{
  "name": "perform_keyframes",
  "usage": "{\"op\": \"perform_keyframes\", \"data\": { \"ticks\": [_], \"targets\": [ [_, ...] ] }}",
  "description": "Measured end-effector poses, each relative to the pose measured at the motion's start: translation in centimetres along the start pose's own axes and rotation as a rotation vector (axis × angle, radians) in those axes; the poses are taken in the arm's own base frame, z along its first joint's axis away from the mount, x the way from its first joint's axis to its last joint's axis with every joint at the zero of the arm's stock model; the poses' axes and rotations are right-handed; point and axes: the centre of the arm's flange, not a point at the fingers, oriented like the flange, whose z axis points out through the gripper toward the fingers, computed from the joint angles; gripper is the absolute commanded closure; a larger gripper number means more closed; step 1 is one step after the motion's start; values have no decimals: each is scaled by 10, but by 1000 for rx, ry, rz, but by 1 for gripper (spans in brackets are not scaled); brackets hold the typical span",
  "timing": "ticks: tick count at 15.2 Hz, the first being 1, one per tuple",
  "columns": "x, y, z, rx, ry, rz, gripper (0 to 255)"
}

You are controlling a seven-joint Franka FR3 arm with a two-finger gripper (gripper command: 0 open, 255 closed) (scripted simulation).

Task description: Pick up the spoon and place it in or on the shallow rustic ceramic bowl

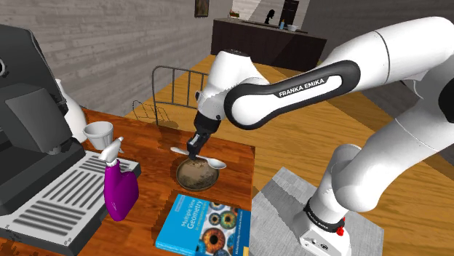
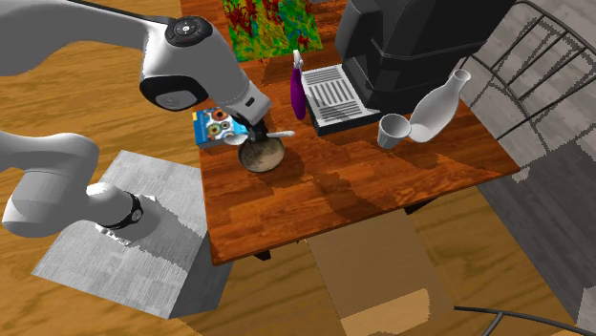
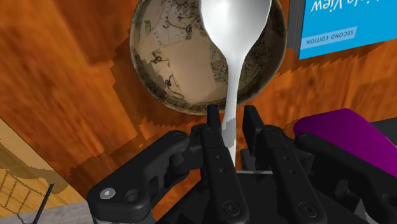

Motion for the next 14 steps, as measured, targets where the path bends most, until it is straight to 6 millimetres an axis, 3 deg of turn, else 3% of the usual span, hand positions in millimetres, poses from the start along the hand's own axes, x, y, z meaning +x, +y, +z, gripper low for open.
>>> {"op": "perform_keyframes", "data": {
  "ticks": [10,14],
  "targets": [
    [-12,7,51,0,0,0,255],
    [-15,8,58,0,0,0,255]
  ]
}}
